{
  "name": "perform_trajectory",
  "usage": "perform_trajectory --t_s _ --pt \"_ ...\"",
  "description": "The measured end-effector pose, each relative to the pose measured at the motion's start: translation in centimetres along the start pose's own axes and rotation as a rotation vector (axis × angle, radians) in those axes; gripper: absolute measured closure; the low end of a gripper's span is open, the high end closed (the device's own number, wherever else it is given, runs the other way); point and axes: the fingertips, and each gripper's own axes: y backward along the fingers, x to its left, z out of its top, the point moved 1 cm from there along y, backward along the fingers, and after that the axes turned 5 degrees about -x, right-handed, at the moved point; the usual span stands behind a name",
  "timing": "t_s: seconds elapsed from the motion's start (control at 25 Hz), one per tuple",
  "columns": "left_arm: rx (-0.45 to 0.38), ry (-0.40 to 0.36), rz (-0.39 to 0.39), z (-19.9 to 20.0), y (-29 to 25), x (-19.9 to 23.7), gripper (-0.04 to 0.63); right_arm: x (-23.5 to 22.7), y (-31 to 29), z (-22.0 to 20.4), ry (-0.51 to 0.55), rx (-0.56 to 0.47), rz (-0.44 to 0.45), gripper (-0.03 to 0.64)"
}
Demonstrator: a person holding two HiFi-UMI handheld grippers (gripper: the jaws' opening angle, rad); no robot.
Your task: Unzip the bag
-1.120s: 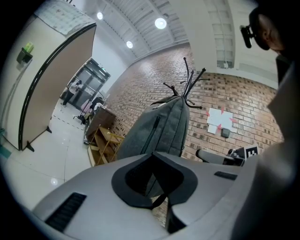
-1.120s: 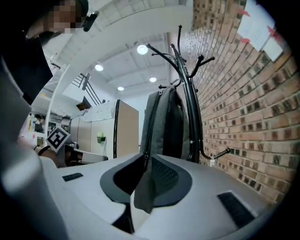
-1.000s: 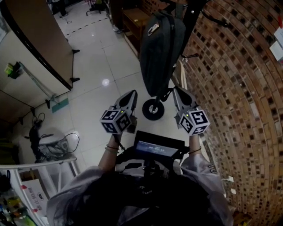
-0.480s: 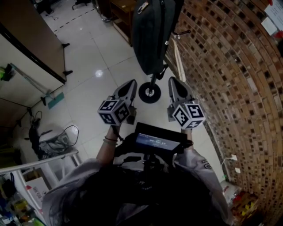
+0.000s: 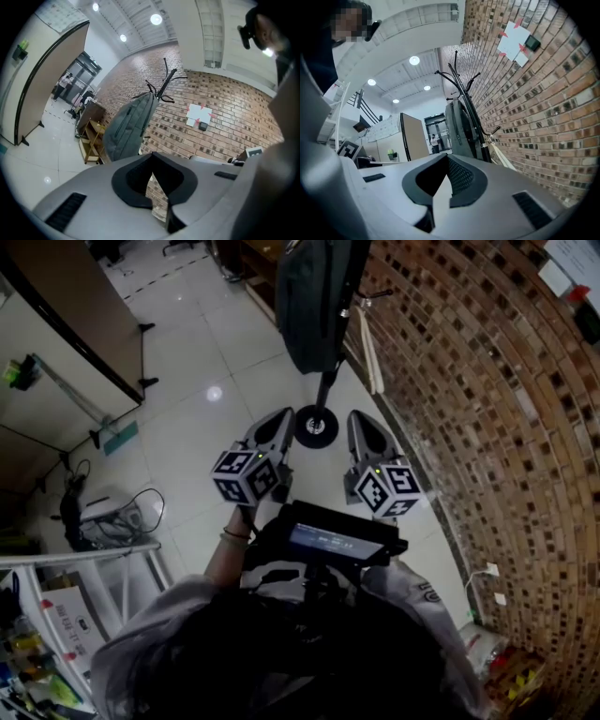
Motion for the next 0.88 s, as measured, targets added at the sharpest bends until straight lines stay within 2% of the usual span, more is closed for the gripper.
perform_trajectory --t_s 0.32,0.88 --pt "0.006 -0.011 0.022 -2.3 2.1 -2.6 0.586 0.6 2.8 -0.3 0.029 0.014 0.035 0.609" --pt "0.025 -0.054 0.003 -1.1 1.6 -1.9 0.586 2.1 1.6 0.3 0.017 -0.007 0.043 0.609"
